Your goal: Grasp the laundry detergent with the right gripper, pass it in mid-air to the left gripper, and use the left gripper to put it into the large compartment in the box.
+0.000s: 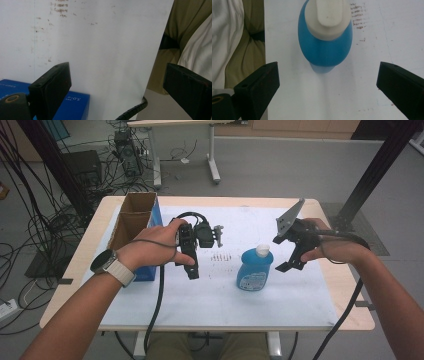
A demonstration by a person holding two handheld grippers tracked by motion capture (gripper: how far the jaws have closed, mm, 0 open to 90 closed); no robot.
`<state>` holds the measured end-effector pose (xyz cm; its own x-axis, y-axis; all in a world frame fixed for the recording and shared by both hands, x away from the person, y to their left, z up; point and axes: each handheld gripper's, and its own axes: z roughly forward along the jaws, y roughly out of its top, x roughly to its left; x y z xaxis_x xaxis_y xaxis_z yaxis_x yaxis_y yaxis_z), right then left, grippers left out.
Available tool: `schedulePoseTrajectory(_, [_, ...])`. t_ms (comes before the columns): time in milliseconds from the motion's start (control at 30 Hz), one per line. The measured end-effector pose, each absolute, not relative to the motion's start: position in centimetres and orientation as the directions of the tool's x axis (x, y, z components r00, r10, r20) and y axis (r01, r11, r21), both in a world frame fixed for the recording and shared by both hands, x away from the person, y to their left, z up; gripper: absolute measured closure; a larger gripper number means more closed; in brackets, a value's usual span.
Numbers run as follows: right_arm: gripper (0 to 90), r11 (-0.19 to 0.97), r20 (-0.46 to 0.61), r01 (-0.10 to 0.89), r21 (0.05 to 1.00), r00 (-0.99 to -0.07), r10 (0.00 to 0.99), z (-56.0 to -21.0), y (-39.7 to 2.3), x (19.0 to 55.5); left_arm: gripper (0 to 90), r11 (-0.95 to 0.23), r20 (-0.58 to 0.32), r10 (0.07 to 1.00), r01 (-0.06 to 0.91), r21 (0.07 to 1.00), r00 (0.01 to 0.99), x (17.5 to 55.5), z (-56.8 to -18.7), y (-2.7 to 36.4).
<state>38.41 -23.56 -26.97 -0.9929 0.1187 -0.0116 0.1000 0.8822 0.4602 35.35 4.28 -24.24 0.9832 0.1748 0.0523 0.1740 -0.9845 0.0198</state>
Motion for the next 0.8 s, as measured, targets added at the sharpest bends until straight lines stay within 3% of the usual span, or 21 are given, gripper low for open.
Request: schedulePoseTrajectory(800, [4.7, 0.867, -0.006, 0.088, 0.49, -0.994, 0.105, -28.4, -23.5, 38.5, 8.5, -0.982, 0.044, 0.186, 0.184, 0.032, 0.982, 35.4, -24.5, 4.3])
